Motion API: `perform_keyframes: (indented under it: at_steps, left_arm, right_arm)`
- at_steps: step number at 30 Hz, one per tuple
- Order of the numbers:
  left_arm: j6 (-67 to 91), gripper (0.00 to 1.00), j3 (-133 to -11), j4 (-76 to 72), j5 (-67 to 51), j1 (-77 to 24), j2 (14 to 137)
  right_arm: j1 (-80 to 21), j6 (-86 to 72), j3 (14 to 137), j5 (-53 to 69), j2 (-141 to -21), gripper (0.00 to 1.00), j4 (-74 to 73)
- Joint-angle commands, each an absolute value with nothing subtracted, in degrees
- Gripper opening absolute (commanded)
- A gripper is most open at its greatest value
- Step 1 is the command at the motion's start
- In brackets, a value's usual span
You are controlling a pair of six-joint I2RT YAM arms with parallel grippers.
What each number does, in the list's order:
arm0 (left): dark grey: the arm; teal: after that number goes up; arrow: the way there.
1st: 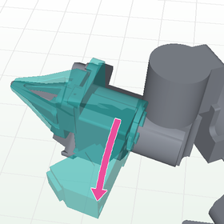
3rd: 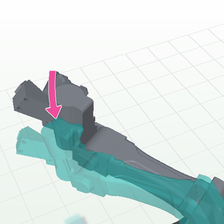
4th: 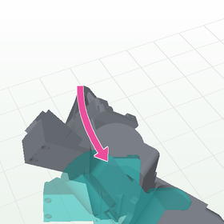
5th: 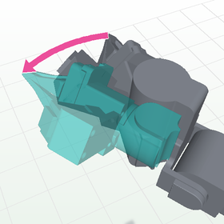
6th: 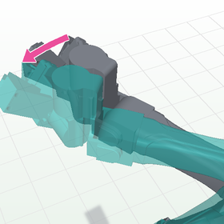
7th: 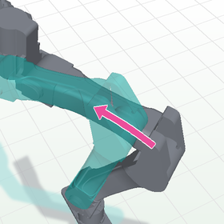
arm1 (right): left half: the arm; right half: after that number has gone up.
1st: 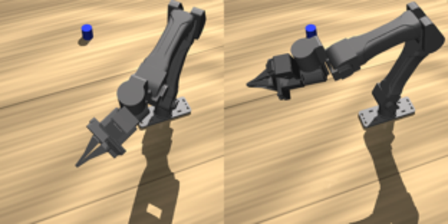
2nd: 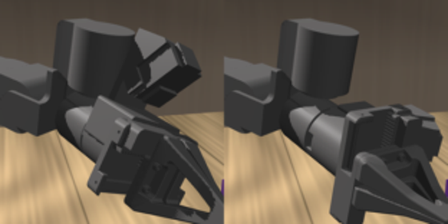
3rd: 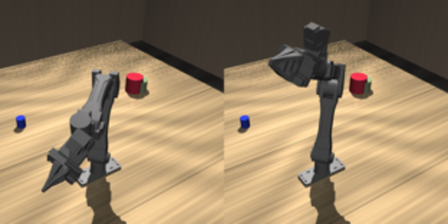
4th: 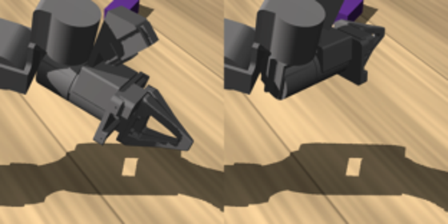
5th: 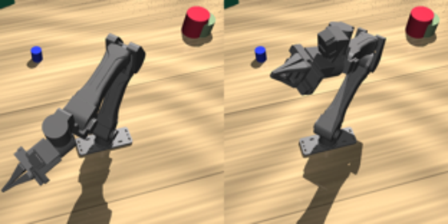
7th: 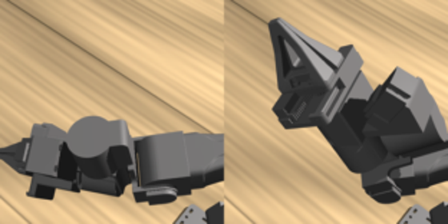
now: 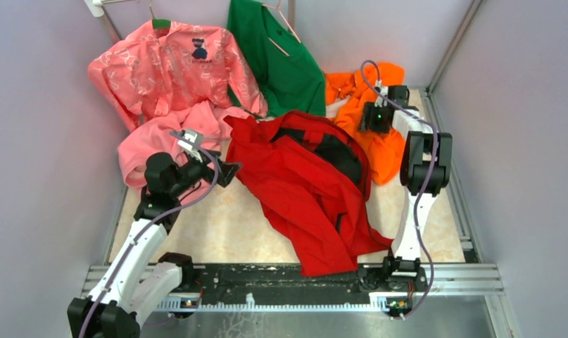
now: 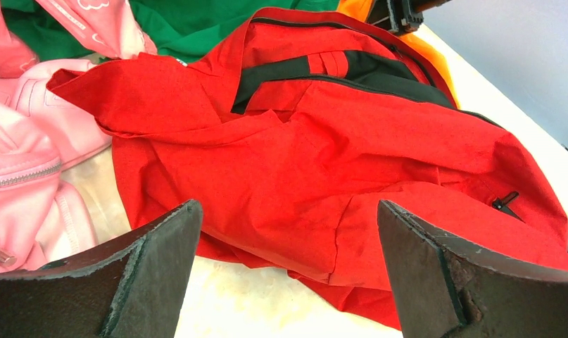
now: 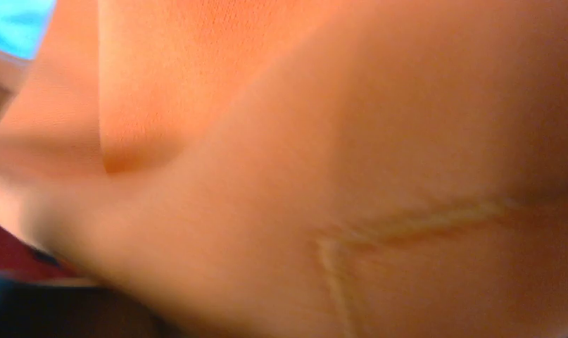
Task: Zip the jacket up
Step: Move the jacket to the corner of the board.
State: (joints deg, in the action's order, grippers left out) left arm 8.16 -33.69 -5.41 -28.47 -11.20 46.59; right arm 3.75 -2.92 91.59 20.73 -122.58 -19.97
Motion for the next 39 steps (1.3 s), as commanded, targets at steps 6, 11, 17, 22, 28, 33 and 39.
perform_keyframes:
  at_steps: [6, 11, 17, 22, 28, 33, 39]
  left_arm:
    - [6.3, 0.99, -33.7, -5.1, -27.7, -11.0, 46.2]
    - [5.9, 0.99, -33.7, -4.9, -27.5, -11.0, 46.5]
    - [6.1, 0.99, -33.9, -5.0, -29.0, -11.0, 47.3]
    - [8.6, 0.99, -33.0, -8.7, -36.5, -11.0, 47.5]
    - [27.2, 0.99, -30.1, -19.7, -44.1, -11.0, 52.1]
    - [51.1, 0.87, -27.4, -28.3, -46.1, -13.3, 59.5]
    - [53.7, 0.92, -28.3, -19.1, -20.3, -26.8, 61.5]
  right_arm:
    - [9.4, 7.5, 119.3, -7.2, -135.0, 0.02, -27.8]
    - [14.5, 17.7, 128.0, -21.8, -135.5, 0.0, -20.4]
    - [17.0, 23.3, 129.9, -22.5, -133.3, 0.14, -17.1]
    - [17.0, 23.4, 122.7, -2.2, -122.6, 0.91, -25.3]
    - [16.2, 26.5, 96.5, 17.2, -98.3, 0.98, -18.8]
    - [15.9, 34.4, 75.3, 51.0, -85.8, 0.96, -19.1]
    - [10.6, 26.7, 57.8, 60.1, -83.0, 0.94, -3.3]
